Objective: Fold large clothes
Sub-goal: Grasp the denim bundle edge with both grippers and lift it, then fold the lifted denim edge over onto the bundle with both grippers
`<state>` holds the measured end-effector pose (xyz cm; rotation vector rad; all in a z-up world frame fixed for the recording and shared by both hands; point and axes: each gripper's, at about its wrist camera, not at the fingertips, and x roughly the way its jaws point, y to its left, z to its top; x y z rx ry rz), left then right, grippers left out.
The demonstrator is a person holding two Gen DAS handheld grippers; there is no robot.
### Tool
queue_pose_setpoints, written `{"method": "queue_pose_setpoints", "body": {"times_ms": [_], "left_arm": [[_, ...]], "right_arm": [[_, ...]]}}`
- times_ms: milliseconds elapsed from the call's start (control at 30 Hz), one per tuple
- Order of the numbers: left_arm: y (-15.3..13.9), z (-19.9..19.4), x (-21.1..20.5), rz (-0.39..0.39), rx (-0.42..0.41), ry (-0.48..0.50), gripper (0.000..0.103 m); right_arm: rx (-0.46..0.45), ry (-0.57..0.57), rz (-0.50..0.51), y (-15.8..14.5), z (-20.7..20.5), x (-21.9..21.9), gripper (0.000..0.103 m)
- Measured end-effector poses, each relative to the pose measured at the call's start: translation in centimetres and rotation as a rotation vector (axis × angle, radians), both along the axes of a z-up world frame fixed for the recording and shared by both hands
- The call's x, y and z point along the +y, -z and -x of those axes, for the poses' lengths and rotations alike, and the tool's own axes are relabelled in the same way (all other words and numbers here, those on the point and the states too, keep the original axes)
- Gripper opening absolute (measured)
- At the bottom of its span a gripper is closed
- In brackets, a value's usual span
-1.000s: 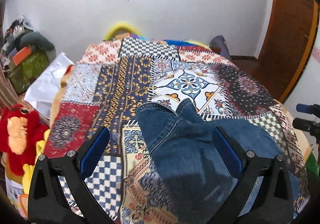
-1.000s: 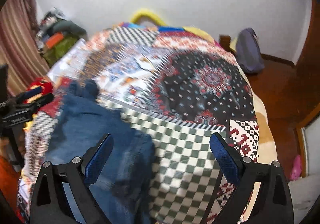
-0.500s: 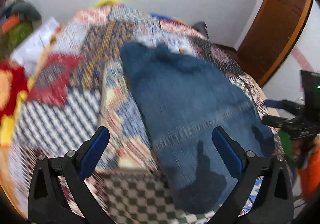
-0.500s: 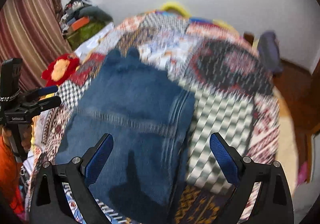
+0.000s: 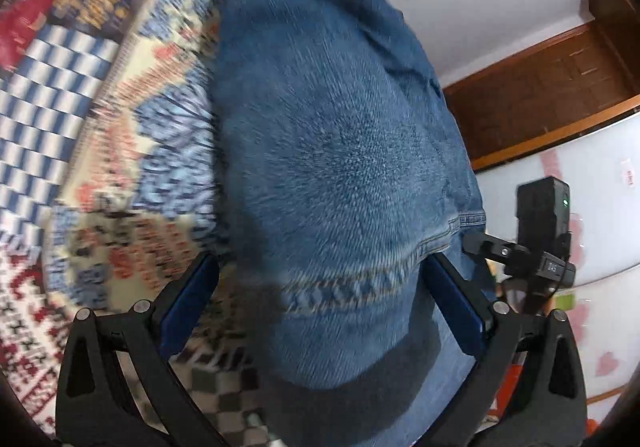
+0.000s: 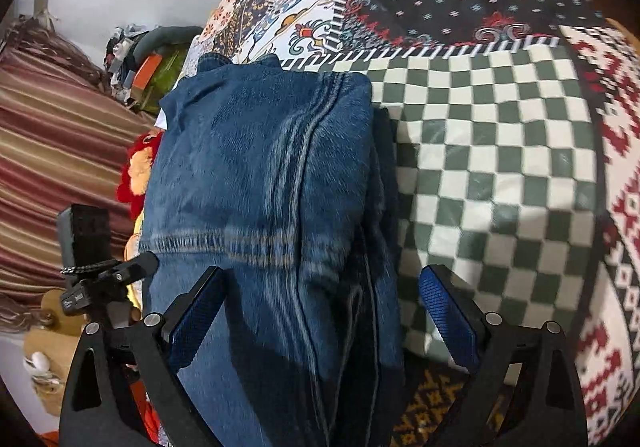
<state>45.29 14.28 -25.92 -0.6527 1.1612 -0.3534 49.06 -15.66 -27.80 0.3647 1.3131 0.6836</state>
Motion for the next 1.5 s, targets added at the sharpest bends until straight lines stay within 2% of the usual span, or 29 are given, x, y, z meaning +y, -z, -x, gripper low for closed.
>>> {"method": "queue_pose_setpoints", "body": {"times_ms": [67,200,333,433,533,600,667,800,967,1167,1333,1500], "left_arm": [[0.4,-0.8,-0.8,0.015,0.008,0.017,0.103],[0.0,-2.1,-2.0,-0.028,-0.016,0.024,0.103],[-0.2,-2.7,-1.9,-0.006,-0.012,-0.019,0.098],[-0.5,-2.5,-1.6,-0.008,-0.022,-0.029,0.089],[-1.3,-1.9,-1.7,-0.035,-0.043,-0.024,0.081],[-1.8,-1.7,-1.7,-0.053,-0.055,-0.022,0.077],[-2.7,-1.2,-1.7,-0.057,-0.072,-0.019,0.071],[-4.5,0.2,-0.9,-0.053,-0.099,-0.014,0.063],[-8.2,2.8,0.2,-0.122,-0.167,-0.006,0.060],[-12.3,6.3,2.7,-0.141,-0.249,-0.031,0.060],[-14.7,8.3,4.6,-0.145,-0.296,-0.064,0.060],[-16.0,11.6,7.1,-0.145,-0.307,-0.100,0.060]], "right_arm": [[0.016,-0.019,-0.023,0.4,-0.8,0.6,0.096],[0.064,-0.021,-0.065,1.5,-2.0,2.1,0.097],[0.065,-0.007,-0.084,1.5,-2.3,2.6,0.096],[0.045,0.000,-0.083,1.1,-2.0,2.5,0.087],[0.014,0.012,-0.080,0.3,-1.2,2.2,0.070],[0.017,0.024,-0.095,-0.2,-0.8,1.9,0.053],[0.029,0.029,-0.129,-0.9,-0.4,1.4,0.041],[0.009,0.012,-0.128,-2.3,1.0,1.8,0.034],[-0.033,-0.023,-0.124,-5.0,3.0,3.1,0.030],[-0.093,-0.053,-0.155,-8.9,5.5,4.6,0.030],[-0.150,-0.082,-0.170,-12.0,7.5,6.9,0.030],[-0.173,-0.116,-0.167,-13.7,9.2,9.9,0.030]]}}
